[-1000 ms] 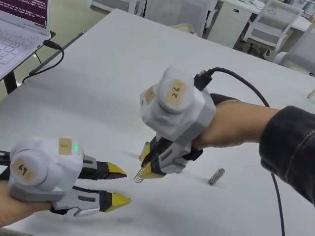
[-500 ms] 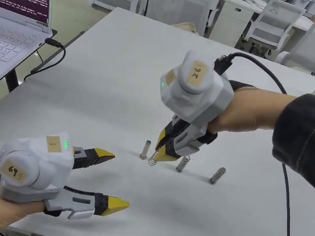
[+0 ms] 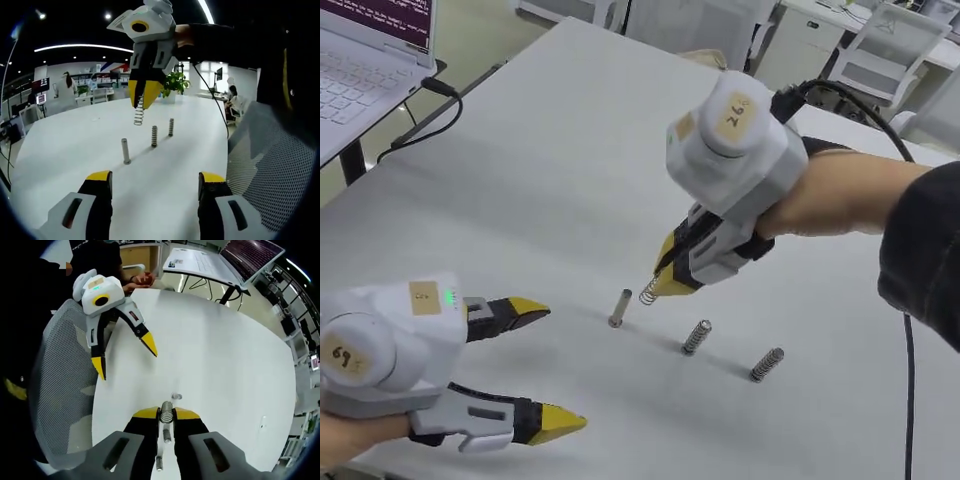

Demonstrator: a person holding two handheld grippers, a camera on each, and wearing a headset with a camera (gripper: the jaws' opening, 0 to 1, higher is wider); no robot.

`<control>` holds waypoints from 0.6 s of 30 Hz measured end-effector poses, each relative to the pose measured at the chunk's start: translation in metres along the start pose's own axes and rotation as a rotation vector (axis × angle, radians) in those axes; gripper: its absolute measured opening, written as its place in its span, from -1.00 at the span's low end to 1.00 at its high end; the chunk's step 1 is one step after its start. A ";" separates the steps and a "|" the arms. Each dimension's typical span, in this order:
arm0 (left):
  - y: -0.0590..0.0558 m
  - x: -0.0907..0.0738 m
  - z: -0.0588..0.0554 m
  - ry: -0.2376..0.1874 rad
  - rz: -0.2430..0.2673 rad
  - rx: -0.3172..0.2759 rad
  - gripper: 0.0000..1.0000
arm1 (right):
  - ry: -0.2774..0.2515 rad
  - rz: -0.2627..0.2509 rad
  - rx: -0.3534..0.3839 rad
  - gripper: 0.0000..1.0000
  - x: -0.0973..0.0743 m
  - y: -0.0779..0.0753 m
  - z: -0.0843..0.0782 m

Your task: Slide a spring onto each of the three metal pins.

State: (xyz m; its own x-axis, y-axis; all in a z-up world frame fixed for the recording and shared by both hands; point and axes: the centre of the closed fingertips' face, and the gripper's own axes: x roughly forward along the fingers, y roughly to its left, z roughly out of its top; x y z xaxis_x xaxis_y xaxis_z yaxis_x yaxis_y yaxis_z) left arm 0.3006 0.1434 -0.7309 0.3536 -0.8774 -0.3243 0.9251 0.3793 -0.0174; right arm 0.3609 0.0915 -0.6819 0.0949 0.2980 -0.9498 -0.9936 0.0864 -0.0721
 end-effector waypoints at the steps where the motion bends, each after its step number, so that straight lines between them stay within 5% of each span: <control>1: 0.000 0.000 0.001 -0.002 0.000 0.000 0.34 | 0.000 0.000 0.000 -0.85 0.001 -0.002 0.001; 18: -0.001 -0.002 0.000 -0.009 -0.003 -0.006 0.36 | 0.064 0.031 -0.011 -0.85 0.025 -0.011 0.002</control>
State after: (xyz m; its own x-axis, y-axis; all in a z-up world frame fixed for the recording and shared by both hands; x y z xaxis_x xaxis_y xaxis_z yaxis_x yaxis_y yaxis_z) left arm 0.2985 0.1447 -0.7302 0.3520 -0.8813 -0.3153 0.9253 0.3784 -0.0245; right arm 0.3746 0.0996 -0.7048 0.0600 0.2392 -0.9691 -0.9967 0.0678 -0.0450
